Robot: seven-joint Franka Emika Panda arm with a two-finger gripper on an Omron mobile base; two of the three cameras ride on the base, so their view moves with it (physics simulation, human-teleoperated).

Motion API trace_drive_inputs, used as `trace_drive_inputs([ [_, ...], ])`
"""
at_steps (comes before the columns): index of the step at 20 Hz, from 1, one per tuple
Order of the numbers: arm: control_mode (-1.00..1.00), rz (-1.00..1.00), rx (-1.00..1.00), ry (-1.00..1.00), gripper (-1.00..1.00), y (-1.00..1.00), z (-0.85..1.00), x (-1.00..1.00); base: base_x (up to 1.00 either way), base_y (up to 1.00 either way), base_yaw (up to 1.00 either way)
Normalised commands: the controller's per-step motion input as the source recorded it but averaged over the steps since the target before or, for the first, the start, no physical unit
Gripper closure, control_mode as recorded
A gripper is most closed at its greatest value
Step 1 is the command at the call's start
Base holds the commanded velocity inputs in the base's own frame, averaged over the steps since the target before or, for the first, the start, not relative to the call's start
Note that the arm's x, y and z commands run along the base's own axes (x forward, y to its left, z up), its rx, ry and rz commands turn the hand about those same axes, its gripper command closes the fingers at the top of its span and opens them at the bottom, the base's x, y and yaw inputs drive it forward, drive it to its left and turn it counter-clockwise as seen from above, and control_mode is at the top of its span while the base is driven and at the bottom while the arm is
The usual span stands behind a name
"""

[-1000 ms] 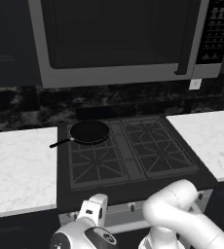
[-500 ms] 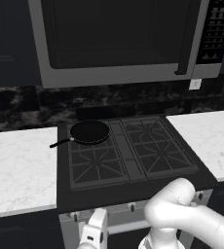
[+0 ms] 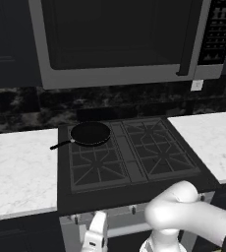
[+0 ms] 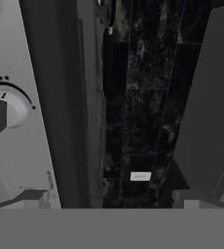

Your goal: Turn off the rear left burner of the stove.

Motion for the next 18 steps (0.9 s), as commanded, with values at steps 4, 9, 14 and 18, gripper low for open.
trace_drive_inputs([
  [4, -1.00, 0.03, -0.02, -0.05, -1.00, 0.00, -0.36, 0.01, 0.00, 0.00, 0.00],
  [9, -1.00, 0.06, 0.00, -0.03, -1.00, 0.00, -0.47, 0.00, 0.00, 0.00, 0.00],
  [14, -1.00, 0.02, 0.04, -0.02, -1.00, 0.00, 0.00, 0.26, 0.00, 0.00, 0.00],
  [18, -1.00, 0.06, 0.06, -0.07, -1.00, 0.01, -0.08, 0.21, 0.00, 0.00, 0.00],
])
